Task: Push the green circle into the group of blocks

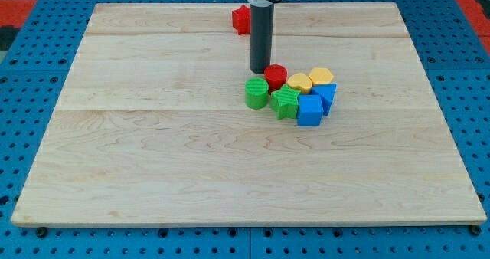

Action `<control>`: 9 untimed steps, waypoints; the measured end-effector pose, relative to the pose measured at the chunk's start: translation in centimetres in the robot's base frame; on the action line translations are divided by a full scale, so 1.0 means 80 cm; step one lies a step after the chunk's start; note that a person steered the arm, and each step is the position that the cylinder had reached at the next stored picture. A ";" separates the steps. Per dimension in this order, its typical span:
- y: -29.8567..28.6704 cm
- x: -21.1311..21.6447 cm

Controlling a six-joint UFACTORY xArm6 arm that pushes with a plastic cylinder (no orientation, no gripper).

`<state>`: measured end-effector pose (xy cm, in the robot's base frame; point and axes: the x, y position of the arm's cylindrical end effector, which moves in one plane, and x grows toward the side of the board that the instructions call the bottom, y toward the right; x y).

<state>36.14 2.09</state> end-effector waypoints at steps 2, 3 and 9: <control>-0.092 0.029; -0.088 0.066; -0.023 0.052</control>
<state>40.31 0.29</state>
